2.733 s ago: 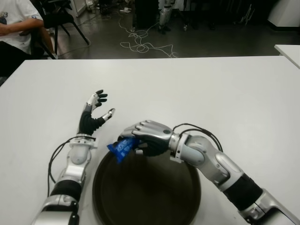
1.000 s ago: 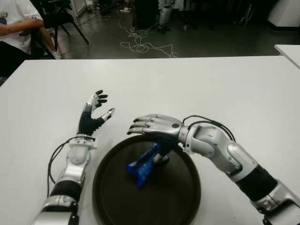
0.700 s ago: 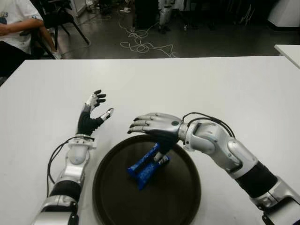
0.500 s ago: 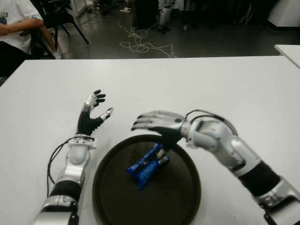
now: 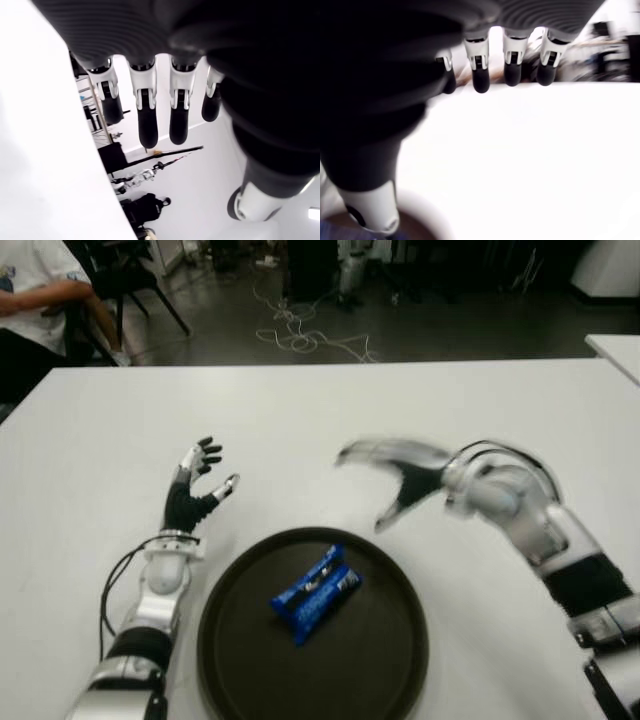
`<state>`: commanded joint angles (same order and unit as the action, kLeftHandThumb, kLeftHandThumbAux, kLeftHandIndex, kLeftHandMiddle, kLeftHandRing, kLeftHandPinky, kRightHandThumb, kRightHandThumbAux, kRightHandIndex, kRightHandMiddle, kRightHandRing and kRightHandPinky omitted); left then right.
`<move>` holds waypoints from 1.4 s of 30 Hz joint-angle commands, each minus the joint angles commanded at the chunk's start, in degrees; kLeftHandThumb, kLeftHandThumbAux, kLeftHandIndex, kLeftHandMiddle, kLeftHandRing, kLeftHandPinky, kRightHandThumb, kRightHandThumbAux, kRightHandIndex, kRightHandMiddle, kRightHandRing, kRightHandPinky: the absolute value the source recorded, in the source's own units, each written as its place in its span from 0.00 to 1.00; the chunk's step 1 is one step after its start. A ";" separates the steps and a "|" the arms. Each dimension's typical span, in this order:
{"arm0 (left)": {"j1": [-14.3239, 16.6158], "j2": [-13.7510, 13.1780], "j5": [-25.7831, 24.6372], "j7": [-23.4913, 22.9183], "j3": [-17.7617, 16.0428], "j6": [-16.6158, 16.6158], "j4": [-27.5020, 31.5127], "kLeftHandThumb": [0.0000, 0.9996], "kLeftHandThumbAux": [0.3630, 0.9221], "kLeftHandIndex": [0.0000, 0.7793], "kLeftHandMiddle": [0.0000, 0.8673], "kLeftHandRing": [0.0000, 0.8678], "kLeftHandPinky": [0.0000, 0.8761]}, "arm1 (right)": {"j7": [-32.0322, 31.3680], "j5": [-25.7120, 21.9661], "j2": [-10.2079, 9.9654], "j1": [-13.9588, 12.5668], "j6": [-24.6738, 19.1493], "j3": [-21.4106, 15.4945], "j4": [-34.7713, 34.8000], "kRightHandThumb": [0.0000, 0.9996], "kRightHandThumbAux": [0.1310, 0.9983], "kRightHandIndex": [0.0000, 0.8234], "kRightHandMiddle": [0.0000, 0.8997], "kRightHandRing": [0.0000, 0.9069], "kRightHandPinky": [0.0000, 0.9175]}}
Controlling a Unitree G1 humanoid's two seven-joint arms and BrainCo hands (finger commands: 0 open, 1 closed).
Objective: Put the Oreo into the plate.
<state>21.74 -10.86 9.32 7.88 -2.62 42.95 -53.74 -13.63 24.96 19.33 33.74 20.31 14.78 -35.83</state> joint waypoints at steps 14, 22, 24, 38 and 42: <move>0.02 0.28 -1.16 -2.38 0.03 -0.64 -0.09 0.11 0.62 0.18 0.26 0.24 0.21 | 7.38 -21.03 -10.87 10.83 -10.41 -20.37 -33.93 0.00 0.80 0.20 0.24 0.25 0.29; 0.00 0.75 -2.67 -5.12 -0.37 -1.85 0.47 0.06 0.58 0.20 0.26 0.24 0.20 | 7.91 -24.73 -12.31 12.24 -10.83 -23.22 -35.03 0.00 0.81 0.23 0.29 0.30 0.35; 0.02 0.94 -3.42 -6.11 -0.63 -2.01 0.62 0.07 0.55 0.21 0.27 0.26 0.23 | 8.66 -24.22 -12.74 12.14 -9.89 -22.79 -35.21 0.00 0.80 0.24 0.30 0.31 0.35; -0.34 1.52 -8.45 -10.42 -2.22 -6.43 2.58 0.11 0.39 0.25 0.28 0.26 0.21 | 10.48 -20.12 -12.82 11.10 -5.26 -19.19 -36.37 0.00 0.71 0.24 0.29 0.31 0.35; -0.48 1.36 -9.18 -11.08 -2.62 -7.73 3.28 0.11 0.36 0.24 0.27 0.25 0.22 | 11.27 -19.63 -13.03 11.19 -4.66 -18.71 -36.63 0.00 0.71 0.24 0.28 0.31 0.34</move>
<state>21.26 -9.50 0.14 -3.21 -5.24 35.22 -50.46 -2.35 5.33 6.30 44.93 15.65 -3.93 -72.45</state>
